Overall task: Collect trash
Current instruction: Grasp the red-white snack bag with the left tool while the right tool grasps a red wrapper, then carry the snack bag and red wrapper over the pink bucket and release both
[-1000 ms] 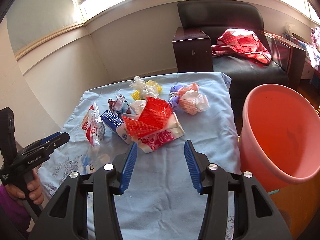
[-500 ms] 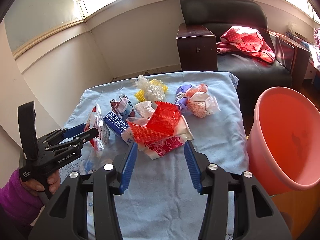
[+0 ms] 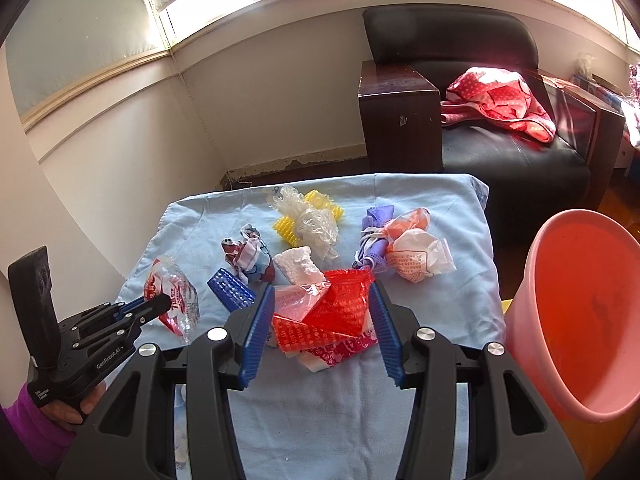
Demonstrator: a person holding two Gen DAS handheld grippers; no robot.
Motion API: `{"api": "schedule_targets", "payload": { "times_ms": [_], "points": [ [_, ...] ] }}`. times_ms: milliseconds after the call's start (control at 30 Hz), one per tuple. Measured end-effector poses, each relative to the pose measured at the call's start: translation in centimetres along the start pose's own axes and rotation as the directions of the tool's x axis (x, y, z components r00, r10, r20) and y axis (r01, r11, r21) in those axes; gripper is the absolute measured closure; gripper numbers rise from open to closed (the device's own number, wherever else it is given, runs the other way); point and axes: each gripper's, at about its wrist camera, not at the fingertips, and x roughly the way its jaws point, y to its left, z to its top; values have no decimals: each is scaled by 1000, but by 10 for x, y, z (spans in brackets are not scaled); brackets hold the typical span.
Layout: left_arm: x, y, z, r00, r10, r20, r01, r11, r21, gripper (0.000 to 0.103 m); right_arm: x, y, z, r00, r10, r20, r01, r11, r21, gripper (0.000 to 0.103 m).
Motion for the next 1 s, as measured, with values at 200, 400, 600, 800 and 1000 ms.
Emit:
{"api": "schedule_targets", "payload": {
  "times_ms": [200,400,600,800,1000],
  "points": [
    [-10,-6,2,1000,-3,15,3,1000,8,94,12,0,-8,998,-4,-57,3,1000,-5,87],
    [-23,-20,7,999,-14,44,13,1000,24,94,-9,-7,-12,1000,11,3,-11,1000,9,88],
    [-38,-45,15,996,-47,82,44,998,39,94,-42,-22,-15,994,-20,104,16,999,38,88],
    [-44,-80,26,986,-119,112,112,991,68,94,-74,-50,-20,977,-113,183,98,991,89,88],
    [-41,-130,39,969,-211,127,197,974,114,94,-100,-79,-28,943,-230,239,204,970,130,88]
  ]
}}
